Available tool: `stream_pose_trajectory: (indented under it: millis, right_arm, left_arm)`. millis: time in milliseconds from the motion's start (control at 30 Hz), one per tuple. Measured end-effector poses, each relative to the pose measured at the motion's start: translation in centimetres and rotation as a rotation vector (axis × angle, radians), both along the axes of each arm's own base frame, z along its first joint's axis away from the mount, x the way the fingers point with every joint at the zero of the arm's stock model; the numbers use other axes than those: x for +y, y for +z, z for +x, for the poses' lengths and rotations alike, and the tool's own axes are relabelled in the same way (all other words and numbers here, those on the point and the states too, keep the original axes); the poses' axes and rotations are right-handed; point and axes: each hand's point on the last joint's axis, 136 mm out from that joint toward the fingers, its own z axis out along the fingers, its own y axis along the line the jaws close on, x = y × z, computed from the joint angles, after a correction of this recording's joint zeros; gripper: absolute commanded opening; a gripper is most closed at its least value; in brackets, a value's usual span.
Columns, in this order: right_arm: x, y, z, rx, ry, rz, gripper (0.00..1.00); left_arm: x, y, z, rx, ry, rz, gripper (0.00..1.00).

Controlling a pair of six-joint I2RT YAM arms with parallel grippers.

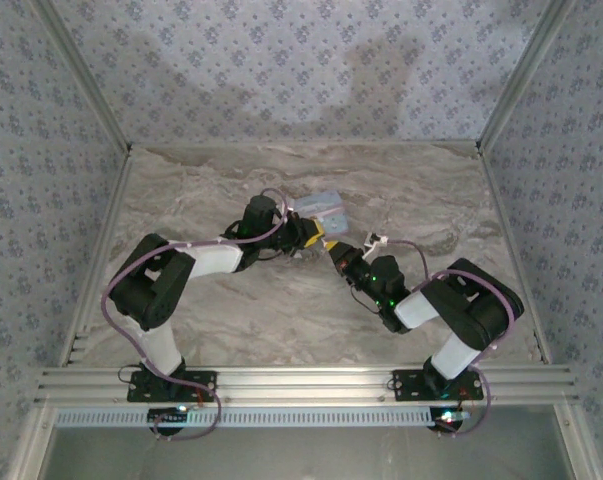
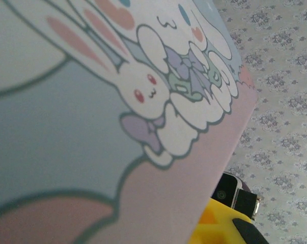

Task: Unlock a padlock with a key

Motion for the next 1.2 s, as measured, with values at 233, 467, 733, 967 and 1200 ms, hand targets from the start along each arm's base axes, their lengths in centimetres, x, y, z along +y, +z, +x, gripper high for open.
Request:
stream_pose_trajectory:
  millis: [233, 467, 733, 967, 1200]
  right_arm:
    - [0.05, -0.02, 0.06, 0.026, -0.003, 0.031, 0.00]
    - [0.05, 0.04, 0.06, 0.035, -0.005, 0.044, 0.00]
    - [-0.03, 0.60, -0.04, 0.018, -0.004, 0.047, 0.00]
    - [-0.20, 0.88, -0.32, 0.010, -0.001, 0.047, 0.00]
    - [-0.27, 0.87, -0.28, 0.012, 0.005, 0.049, 0.00]
  left_arm:
    - [0.03, 0.00, 0.10, -0.002, 0.005, 0.001, 0.00]
    - [0.04, -0.01, 0.10, -0.002, 0.006, 0.001, 0.00]
    - [-0.04, 0.33, 0.12, -0.006, 0.008, -0.019, 0.00]
    - [-0.19, 0.56, -0.13, -0.005, -0.007, -0.034, 0.00]
    - [-0.19, 0.62, -0.16, -0.007, -0.007, -0.039, 0.00]
